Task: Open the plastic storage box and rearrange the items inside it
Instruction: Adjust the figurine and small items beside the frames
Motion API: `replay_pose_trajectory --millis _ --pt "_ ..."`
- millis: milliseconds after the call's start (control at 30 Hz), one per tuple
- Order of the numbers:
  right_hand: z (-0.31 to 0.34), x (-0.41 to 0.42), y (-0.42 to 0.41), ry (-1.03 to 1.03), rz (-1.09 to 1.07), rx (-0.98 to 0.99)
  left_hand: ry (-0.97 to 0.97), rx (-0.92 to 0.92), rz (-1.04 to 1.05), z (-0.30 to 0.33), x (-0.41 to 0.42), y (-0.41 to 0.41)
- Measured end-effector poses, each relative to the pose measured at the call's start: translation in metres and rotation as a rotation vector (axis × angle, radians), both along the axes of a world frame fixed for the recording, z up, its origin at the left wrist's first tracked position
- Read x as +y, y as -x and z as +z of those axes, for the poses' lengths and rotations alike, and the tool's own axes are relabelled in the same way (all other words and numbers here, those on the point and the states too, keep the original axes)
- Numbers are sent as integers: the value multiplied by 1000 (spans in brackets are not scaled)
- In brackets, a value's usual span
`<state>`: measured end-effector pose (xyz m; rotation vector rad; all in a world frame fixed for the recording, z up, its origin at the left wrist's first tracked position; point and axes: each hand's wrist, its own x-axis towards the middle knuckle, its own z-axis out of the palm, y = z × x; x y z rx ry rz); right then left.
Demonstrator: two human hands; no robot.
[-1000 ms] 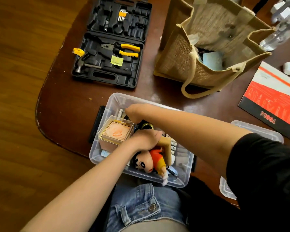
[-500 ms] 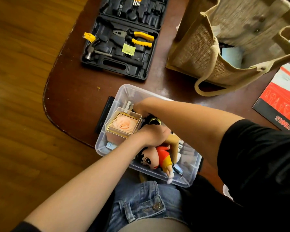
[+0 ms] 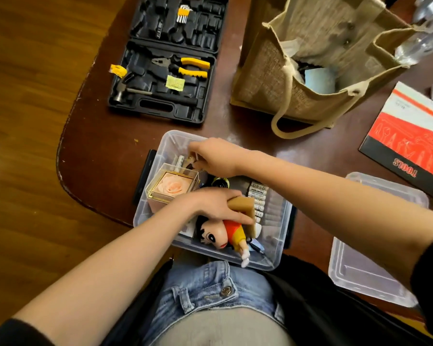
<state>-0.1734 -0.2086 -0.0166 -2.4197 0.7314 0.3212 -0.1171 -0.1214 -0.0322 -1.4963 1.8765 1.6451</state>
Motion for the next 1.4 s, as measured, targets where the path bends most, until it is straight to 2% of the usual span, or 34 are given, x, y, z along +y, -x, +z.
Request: replay_pose_trajectory --millis 100,233,333,433,567,733,833,1033,1167,1300,1333,1400 --pt "28 9 36 5 -186 -88 48 -47 -40 -8 -4 2" --pt "41 26 89 -141 -510 -42 111 -60 -103 -9 -14 2" --pt "30 41 111 -127 -585 73 135 -70 -221 -3 -23 4" --pt "12 54 113 -156 -501 224 96 -60 -291 4 -33 6" --pt "-12 59 104 -111 -199 520 62 -73 -365 10 -42 7" --pt "-45 52 98 -198 72 782 -13 -85 -375 14 -47 7" --pt "-65 58 97 -203 68 760 -32 -67 -368 17 -50 3" --pt "-84 69 100 -270 -154 624 -70 -2 -303 15 -48 -6" --pt "-84 73 99 -162 -53 653 -85 31 -255 11 -45 -9" --pt "-80 66 98 -295 -10 629 -93 56 -214 8 -43 -13" --pt "-81 67 97 -276 9 658 -100 65 -201 8 -42 -13" --pt "-83 73 95 -108 84 725 -110 84 -179 6 -40 -14"
